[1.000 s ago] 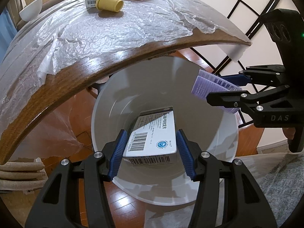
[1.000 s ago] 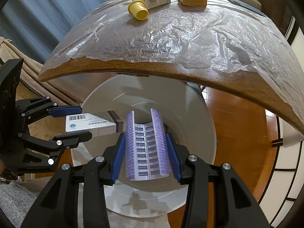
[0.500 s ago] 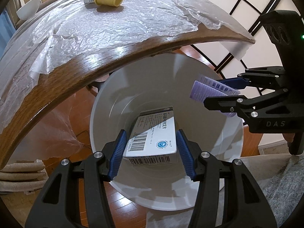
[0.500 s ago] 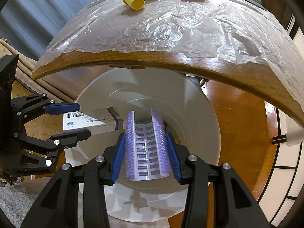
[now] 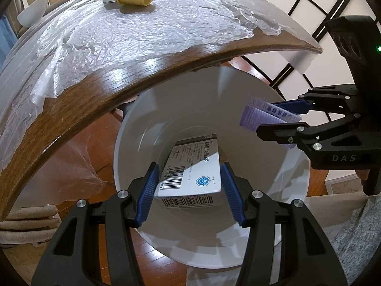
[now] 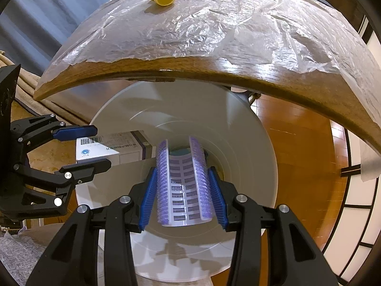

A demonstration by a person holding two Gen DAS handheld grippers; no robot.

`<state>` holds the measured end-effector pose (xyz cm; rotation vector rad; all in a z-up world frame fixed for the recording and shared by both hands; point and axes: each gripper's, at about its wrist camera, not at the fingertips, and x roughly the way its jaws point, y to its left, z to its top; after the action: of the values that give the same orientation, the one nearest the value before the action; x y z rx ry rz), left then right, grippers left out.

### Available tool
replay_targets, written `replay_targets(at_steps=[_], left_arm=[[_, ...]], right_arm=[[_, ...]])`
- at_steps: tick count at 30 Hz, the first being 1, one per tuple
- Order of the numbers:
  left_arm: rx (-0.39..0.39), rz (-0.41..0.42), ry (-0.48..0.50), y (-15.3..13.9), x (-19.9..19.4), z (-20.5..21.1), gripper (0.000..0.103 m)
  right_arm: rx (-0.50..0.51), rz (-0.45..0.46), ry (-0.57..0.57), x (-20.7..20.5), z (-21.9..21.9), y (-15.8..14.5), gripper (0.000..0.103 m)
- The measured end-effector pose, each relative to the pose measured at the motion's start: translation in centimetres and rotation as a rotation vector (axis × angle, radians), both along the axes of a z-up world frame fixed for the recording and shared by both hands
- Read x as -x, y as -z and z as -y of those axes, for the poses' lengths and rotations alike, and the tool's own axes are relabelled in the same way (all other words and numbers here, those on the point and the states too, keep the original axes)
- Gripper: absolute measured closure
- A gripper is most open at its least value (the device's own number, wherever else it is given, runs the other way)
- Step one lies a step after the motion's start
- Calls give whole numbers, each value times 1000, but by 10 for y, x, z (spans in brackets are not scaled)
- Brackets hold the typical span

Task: Collect trash
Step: 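Open the left tool to drop the medicine box while the right tool drops the roller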

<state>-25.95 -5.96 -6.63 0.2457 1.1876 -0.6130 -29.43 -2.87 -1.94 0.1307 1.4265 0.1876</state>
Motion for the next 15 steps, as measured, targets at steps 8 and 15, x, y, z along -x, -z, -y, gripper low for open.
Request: replay_targets(at_steps=[8,15], left_arm=[[1,19,-31,-9,-2,-3,10],[73,55,-172,-50,-4,-12,6]], right_arm=[[46,68,60,3,7,-19,5],[47,194,223,7,23,-71,5]])
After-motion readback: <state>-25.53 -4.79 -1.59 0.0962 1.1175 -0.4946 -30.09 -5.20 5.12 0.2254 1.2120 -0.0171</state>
